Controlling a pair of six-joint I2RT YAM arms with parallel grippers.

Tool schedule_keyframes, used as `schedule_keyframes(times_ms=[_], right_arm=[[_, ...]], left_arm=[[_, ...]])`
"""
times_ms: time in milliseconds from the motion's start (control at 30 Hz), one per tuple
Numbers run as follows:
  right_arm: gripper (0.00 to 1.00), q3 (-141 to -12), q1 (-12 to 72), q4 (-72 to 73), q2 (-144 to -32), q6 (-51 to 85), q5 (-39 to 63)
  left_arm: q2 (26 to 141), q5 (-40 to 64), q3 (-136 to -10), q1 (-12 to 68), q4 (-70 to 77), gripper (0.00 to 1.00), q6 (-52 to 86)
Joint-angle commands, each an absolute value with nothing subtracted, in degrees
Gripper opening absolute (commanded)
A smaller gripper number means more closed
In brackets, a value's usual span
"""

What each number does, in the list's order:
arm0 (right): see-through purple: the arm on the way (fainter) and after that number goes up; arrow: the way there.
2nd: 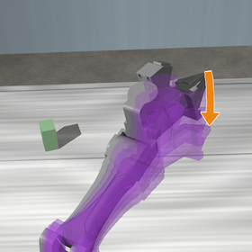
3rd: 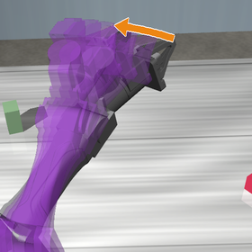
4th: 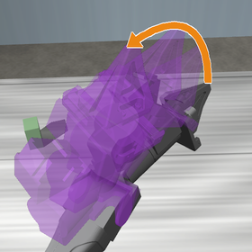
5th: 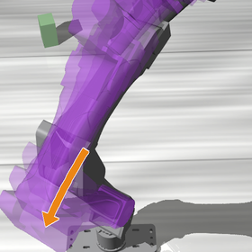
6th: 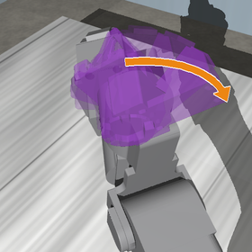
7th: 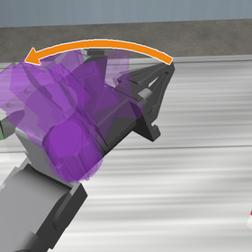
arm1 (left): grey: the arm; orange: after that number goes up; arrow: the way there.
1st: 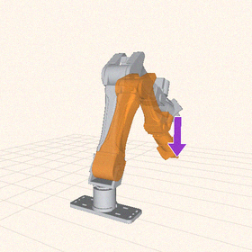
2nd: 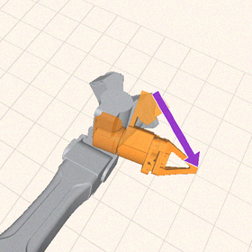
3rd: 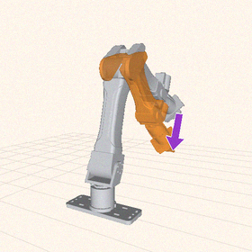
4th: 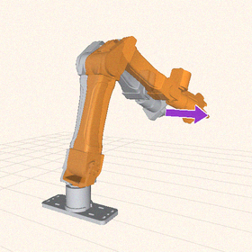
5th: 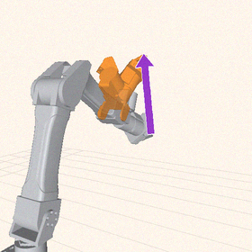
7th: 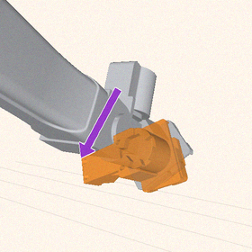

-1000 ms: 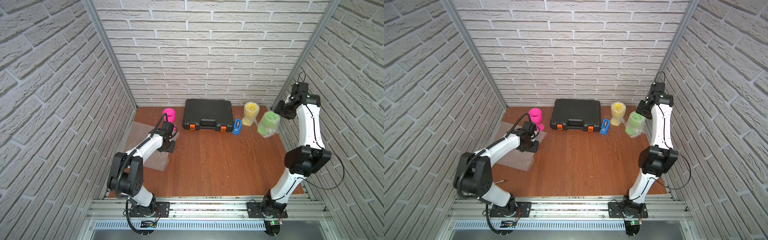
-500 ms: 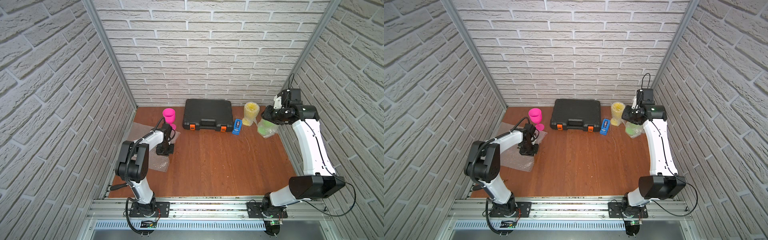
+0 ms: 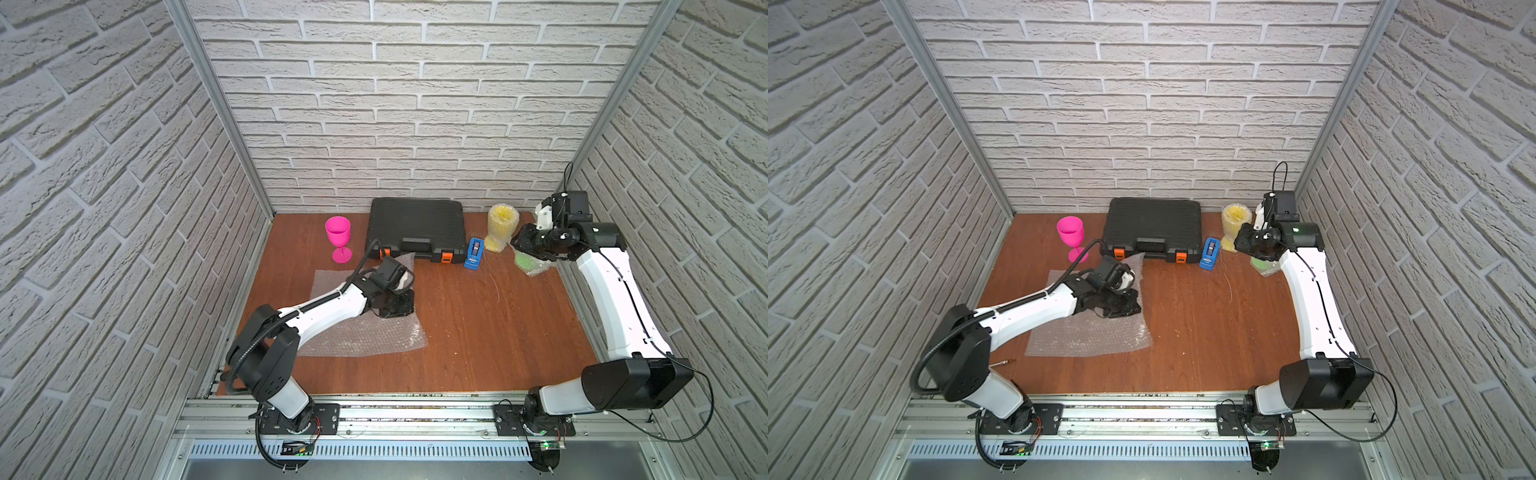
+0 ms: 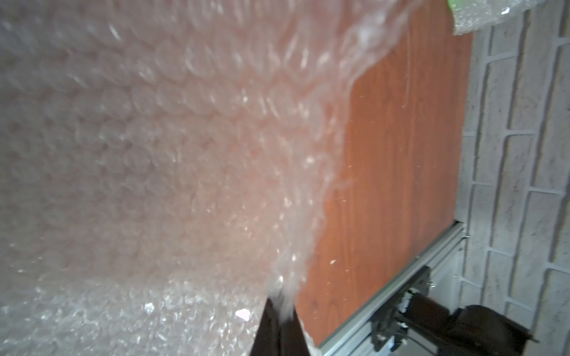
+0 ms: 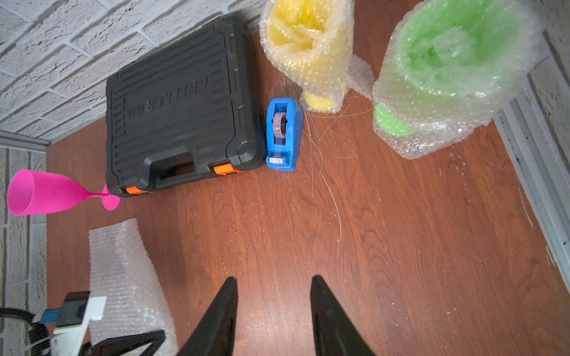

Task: Wrap wine glasses in bubble wrap
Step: Move the bubble wrap to the center of the board.

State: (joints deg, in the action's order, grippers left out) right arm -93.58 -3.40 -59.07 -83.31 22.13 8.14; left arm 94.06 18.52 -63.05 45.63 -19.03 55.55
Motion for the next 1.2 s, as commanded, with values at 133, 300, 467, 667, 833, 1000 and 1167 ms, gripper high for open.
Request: schedule_keyframes(times_ms=[133, 300, 467, 667, 833, 1000, 1167], right_arm=[[0.40, -91.09, -2.27, -54.83, -82.32, 22.05, 9.76], [0.45, -90.78, 0.13, -52.01, -82.47, 21.36, 11.26], [0.62, -86.93, 8.35, -41.60, -82.48, 18.36, 13.52], [1.00, -80.44, 17.74, -23.35, -84.65, 18.21, 14.12], [1.00, -81.65, 24.42, -11.81, -91.77, 15.41, 15.48], [0.99, -89.00, 29.87, -10.52, -99.49, 11.15, 9.26], [0.94, -94.39, 29.76, -16.31, -102.04, 11.97, 4.20]], left_arm=[[109.43, 23.02, -78.75, 52.92, -12.59, 0.03, 64.14], [111.28, 23.09, -85.09, 53.84, -20.06, 0.30, 58.18], [102.06, 11.66, -84.57, 52.54, -31.36, 0.55, 46.47], [86.64, -9.17, -78.55, 49.15, -42.43, 0.66, 36.30], [72.12, -13.27, -71.30, 43.05, -42.85, 0.77, 31.69], [63.22, -2.11, -64.05, 33.52, -37.66, 0.73, 29.42], [66.76, 13.58, -59.08, 31.00, -31.03, 0.66, 31.93]])
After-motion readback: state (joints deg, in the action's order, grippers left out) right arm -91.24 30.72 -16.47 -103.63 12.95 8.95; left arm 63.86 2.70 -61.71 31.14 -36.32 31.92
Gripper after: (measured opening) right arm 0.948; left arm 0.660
